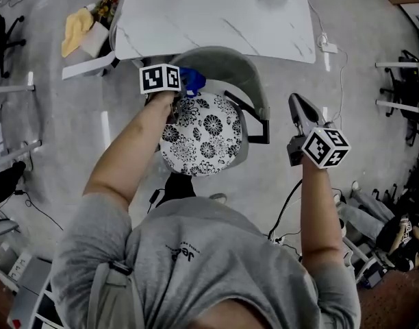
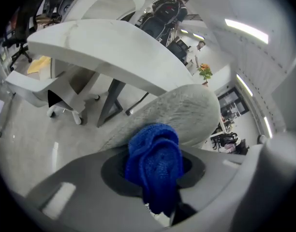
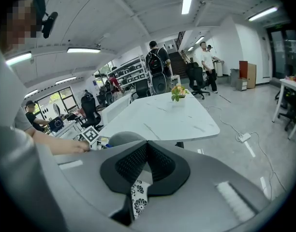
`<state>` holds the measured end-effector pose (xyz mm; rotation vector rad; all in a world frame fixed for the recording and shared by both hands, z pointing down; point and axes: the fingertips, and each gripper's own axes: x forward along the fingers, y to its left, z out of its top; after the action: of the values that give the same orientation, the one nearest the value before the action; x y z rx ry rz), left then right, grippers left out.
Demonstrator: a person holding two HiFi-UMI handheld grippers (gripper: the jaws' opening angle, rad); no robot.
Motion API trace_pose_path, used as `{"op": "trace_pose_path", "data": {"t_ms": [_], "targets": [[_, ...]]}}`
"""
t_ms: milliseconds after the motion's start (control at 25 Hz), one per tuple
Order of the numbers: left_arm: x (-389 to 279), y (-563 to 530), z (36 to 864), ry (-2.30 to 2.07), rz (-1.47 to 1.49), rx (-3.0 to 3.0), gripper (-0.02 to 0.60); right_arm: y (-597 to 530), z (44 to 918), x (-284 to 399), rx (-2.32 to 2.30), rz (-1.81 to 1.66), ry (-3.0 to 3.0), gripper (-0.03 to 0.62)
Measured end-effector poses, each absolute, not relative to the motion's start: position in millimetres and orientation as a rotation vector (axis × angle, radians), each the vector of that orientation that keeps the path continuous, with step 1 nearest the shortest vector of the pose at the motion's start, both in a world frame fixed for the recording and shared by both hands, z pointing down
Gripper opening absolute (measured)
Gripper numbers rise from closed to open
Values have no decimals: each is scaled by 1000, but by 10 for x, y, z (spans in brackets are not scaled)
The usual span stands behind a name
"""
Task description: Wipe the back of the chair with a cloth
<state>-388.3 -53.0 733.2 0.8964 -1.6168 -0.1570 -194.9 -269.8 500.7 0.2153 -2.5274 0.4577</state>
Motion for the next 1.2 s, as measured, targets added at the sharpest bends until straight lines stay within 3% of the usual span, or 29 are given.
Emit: {"op": "trace_pose_path", "data": {"t_ms": [440, 960, 1200], "targets": [[-3606, -1527, 7364, -1583, 165, 1104, 175, -3130, 5006, -1349, 404, 511, -2533, 3], [-2516, -2701, 7226, -1441, 653, 1550, 173, -3472, 4963, -657, 557, 581, -2537, 3], [-2123, -2898, 7110, -1368, 627, 1691, 173, -3509, 4956, -603, 568, 581, -2532, 3]]}}
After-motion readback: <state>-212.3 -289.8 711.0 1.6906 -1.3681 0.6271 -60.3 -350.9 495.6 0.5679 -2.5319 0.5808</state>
